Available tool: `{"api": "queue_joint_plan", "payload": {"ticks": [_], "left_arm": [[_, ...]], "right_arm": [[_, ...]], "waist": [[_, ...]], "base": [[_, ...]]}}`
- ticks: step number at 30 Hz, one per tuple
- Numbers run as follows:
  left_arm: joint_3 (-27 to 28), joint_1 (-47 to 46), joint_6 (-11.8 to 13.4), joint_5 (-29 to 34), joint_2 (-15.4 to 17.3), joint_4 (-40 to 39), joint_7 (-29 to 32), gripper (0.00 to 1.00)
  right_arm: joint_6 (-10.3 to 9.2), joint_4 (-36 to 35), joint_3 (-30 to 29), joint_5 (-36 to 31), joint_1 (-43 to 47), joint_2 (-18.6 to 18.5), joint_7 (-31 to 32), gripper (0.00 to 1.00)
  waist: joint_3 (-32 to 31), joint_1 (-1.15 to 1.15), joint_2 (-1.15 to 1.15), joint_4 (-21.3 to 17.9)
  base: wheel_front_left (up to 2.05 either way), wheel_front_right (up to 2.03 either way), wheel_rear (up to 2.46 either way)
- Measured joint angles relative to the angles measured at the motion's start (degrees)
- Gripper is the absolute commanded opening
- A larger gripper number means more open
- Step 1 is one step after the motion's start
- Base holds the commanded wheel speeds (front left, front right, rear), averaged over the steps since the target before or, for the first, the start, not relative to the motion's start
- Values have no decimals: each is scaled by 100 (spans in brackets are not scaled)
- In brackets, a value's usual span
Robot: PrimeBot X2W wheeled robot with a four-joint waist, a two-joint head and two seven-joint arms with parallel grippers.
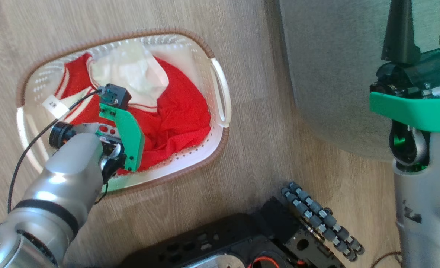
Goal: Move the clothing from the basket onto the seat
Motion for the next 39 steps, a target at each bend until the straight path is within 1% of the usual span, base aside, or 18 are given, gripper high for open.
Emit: {"api": "queue_joint_plan", "payload": {"ticks": [3, 8, 14, 17, 29, 30, 34, 39], "left_arm": [[-100, 44, 0, -107, 3, -93, -177, 0], [-270, 369, 0, -350, 24, -260, -476, 0], [-415, 718, 0, -643, 7, -423, -892, 0], [-545, 789, 0, -735, -23, -506, -1074, 0], [-870, 1200, 0, -906, -113, -812, -1941, 0], [-898, 1245, 0, -907, -129, -847, -2090, 0], [-901, 1299, 0, -906, -162, -917, -2426, 0], [-878, 1295, 3, -878, -179, -1082, -2675, 0]], "right_arm": [[1, 63, -22, 0, 7, 2, 0, 100], [0, 155, -68, 0, 63, 2, 0, 100], [0, 292, -109, 1, 414, -26, 0, 100], [0, 376, -111, 1, 521, -99, 0, 100], [0, 628, -136, 58, 1061, -349, 0, 100], [0, 657, -138, 59, 1136, -364, 0, 100], [0, 703, -151, 62, 1326, -394, 0, 100], [0, 778, -169, 112, 1577, -449, 0, 100]], "waist": [[-231, 0, 0, 23], [-717, 0, 0, 72], [-1421, 0, 0, 162], [-1782, 0, 0, 222], [-3141, 0, 0, 549], [-3342, 0, 0, 611], [-3704, -1, 0, 744], [-4076, 0, 0, 930]], "base": [[0, 0, 0], [0, 0, 0], [0, 0, 0], [0, 0, 0], [0, 0, 0], [0, 0, 0], [0, 0, 0], [0, 0, 0]]}}
